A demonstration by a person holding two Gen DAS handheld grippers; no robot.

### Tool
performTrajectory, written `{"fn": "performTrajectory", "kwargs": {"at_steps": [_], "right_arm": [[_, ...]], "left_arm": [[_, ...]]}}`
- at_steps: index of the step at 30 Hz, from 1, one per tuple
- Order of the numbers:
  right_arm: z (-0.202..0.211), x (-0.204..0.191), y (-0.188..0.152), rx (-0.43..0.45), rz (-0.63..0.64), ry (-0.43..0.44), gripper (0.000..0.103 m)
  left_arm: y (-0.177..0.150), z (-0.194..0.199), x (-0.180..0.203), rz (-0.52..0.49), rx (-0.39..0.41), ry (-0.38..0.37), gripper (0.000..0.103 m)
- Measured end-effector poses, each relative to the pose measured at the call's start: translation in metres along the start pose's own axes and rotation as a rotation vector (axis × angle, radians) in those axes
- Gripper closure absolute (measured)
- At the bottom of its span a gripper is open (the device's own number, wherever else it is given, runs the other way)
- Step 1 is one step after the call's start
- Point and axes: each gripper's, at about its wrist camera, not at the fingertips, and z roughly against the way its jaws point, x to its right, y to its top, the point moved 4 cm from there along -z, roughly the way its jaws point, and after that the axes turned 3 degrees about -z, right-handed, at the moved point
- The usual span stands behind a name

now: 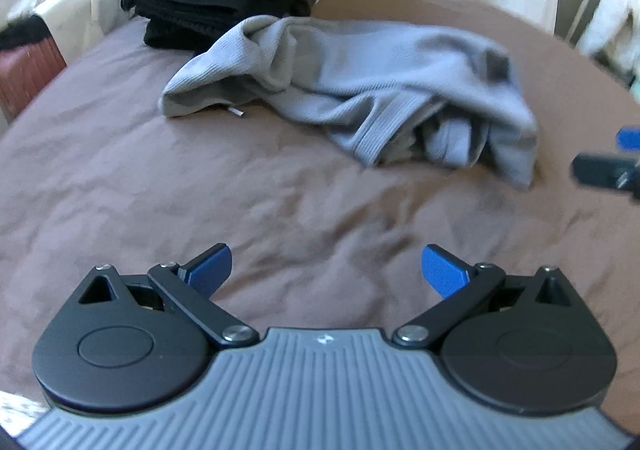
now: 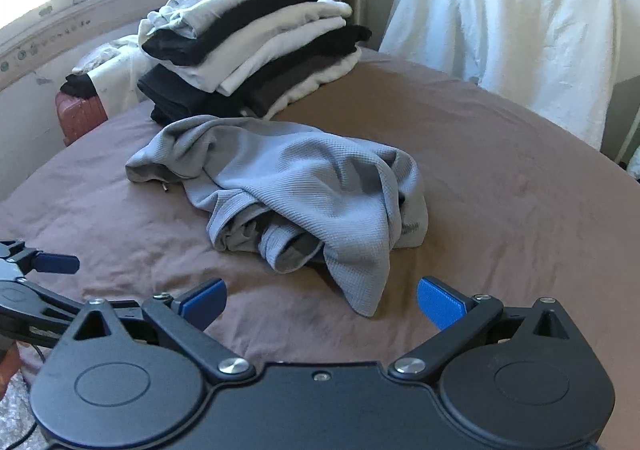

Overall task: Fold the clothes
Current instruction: 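Move both open tools toward the crumpled grey hoodie, then close both tools on the grey hoodie fabric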

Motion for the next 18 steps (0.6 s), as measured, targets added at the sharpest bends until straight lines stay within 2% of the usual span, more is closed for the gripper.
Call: {"fn": "performTrajectory", "kwargs": {"at_steps": [2,4,9,14,18], "right_arm": [[-0.004,0.003,0.003,-0.007,-0.002,0.005,0.0],[-0.007,0.005,0.006,-0.008,-0.003,0.01,0.0],[-0.015,0.01,0.012,-0.013,-0.013,0.025,0.0],[-0.026,0.012,0.021,-0.017,-0.006,0.052,0.0],[-0.046,0.012,0.035,-0.028,-0.018,0.137,0.0]], "left_arm": [[0.006,0.0,0.002,-0.004,0.036,0.038,0.0],[0.011,-0.003,0.005,-0.038,0.038,0.064,0.0],[0.03,-0.013,0.004,-0.055,0.036,0.084,0.0],[0.064,-0.026,-0.004,-0.085,0.057,0.088,0.0],[0.1,-0.055,-0.022,-0.055,0.016,0.212,0.0]]}}
